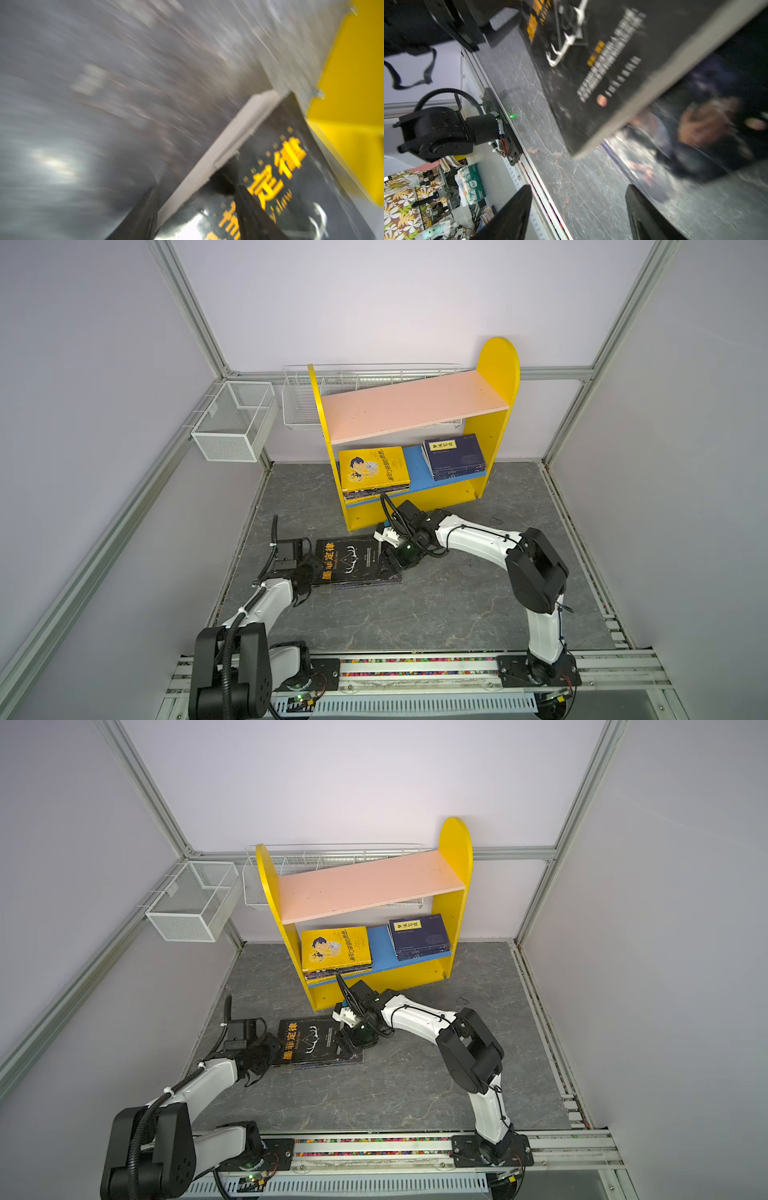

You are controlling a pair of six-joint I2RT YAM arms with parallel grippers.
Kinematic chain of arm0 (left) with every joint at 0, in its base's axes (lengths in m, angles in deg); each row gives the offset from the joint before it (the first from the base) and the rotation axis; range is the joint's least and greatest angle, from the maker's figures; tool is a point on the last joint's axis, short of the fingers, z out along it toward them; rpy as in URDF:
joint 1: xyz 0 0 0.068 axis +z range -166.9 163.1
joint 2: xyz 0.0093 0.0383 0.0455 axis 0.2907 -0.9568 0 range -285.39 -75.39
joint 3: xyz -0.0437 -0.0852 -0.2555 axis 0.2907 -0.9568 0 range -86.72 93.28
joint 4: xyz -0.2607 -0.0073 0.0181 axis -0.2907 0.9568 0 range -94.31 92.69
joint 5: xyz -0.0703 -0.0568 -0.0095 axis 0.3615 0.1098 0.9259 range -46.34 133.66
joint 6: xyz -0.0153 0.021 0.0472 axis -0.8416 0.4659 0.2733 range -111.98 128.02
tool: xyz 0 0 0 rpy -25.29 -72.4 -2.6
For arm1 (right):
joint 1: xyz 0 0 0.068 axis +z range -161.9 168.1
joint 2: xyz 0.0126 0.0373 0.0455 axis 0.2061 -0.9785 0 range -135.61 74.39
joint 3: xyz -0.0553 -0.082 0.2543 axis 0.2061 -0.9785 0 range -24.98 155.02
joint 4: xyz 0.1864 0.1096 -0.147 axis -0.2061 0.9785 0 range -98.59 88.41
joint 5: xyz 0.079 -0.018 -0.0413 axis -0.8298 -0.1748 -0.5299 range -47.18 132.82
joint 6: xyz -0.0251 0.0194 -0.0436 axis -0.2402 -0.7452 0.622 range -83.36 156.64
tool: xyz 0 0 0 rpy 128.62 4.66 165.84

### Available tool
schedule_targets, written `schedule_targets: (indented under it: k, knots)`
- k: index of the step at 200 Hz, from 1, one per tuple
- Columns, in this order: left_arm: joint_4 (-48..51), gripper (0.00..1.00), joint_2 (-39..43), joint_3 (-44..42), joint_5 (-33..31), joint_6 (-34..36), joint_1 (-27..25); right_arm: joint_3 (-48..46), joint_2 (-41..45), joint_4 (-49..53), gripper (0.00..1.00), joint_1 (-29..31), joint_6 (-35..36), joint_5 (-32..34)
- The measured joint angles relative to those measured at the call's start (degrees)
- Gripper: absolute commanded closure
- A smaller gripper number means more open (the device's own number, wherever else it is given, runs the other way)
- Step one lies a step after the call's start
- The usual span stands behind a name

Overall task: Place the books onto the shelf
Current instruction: 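Release the yellow book and reach the right gripper down to the Murphy's Law book, then grasp the black Murphy's Law book with the right gripper while the left holds it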

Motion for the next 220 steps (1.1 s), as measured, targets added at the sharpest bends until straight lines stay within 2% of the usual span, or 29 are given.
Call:
schedule_targets:
  k: [25,53,87,127,186,207,220]
  knots:
    - [-1.22,0.40,2.16,-1.73,0.98,-3.80,-7.52,-1.05,-0.04,-2.40,0.26,-2.25,-2.97,-0.52]
    - [0.42,0.40,4.94,-2.86,1.01,-6.86,-11.15,-2.91,-0.13,-5.01,0.27,-5.92,-6.93,-0.22]
    - [3.23,0.40,9.46,-4.39,0.98,-8.68,-11.82,-6.86,-0.13,-6.58,0.27,-9.38,-9.55,1.09]
    - [3.39,0.39,12.63,-6.71,0.94,-9.31,-11.89,-7.96,-0.35,-8.57,0.29,-9.42,-10.80,0.20]
    - [-6.14,0.39,11.17,-9.73,2.12,-9.64,-11.89,-8.57,-2.01,-12.66,0.30,-9.27,-12.28,-3.91]
    - [-9.66,0.46,9.44,-10.05,3.26,-9.57,-11.87,-8.57,-2.25,-13.40,0.30,-9.20,-12.50,-4.74]
    - [-11.06,0.55,8.31,-10.12,3.74,-9.33,-11.87,-8.61,-2.34,-13.55,0.30,-9.20,-12.55,-5.01]
